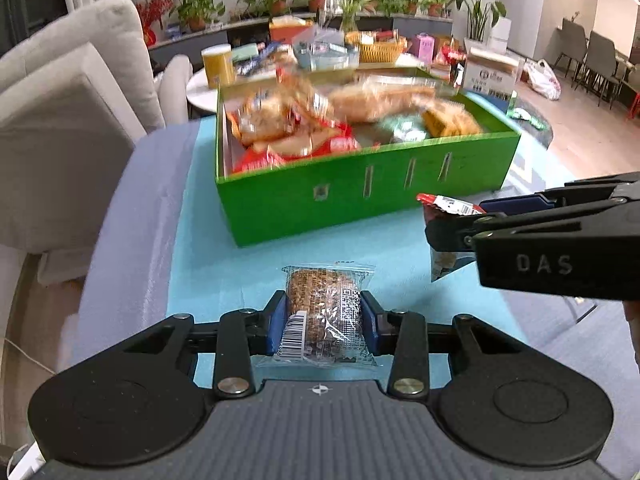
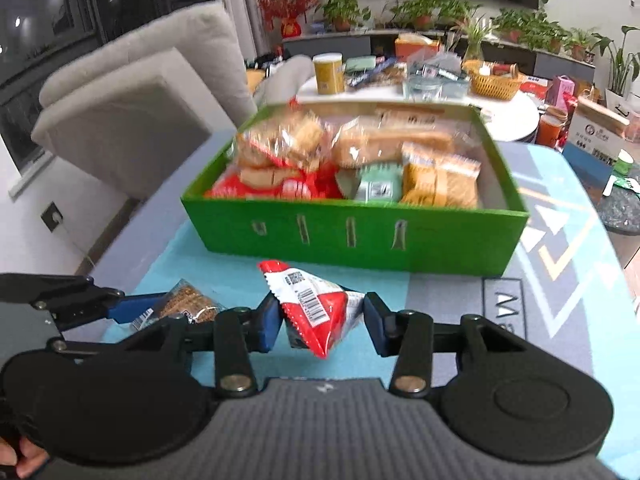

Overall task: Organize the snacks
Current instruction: 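Carry the cookie over the box with the left gripper while the right gripper carries the red bag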

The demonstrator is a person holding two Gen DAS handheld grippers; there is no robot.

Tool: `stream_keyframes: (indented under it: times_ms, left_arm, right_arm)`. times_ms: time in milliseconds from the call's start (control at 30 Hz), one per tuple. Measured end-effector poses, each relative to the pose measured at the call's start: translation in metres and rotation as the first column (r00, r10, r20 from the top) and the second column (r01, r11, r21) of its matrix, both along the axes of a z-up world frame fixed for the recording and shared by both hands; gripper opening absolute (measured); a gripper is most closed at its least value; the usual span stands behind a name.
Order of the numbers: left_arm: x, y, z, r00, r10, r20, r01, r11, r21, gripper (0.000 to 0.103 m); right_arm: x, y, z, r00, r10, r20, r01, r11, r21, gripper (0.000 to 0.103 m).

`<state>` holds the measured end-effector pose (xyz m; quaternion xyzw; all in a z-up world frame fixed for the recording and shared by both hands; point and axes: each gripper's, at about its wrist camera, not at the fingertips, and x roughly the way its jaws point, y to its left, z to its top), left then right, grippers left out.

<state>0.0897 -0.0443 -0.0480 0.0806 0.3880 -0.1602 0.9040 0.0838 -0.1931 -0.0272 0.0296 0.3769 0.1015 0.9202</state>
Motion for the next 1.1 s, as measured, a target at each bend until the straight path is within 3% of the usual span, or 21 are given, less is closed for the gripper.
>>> stream_keyframes:
  times_ms: [367,633,1100]
  left_arm:
    - [-0.007,0.003,0.053,0.991,0.029,0.132,-0.022,0.998,-0.054,0.036]
    - [0.002,-0.004,0.09,0.974,0.024,0.225,-0.011,0.998,-0.06,0.036]
    - [0.046,-0.008,0.122,0.963,0.066,0.263,-0.037,0.993,-0.114,0.036]
  right_arm:
    - [-0.013,-0.012,0.04,0.995,-0.027,0.101,0.023,0.999,0.035,0.053]
    - [-0.002,-0.01,0.072,0.985,-0.02,0.174,0.021,1.0,-0.003,0.053]
    - [0.025,-0.027,0.1,0.971,-0.065,0.232,0.058,0.998,0.035,0.053]
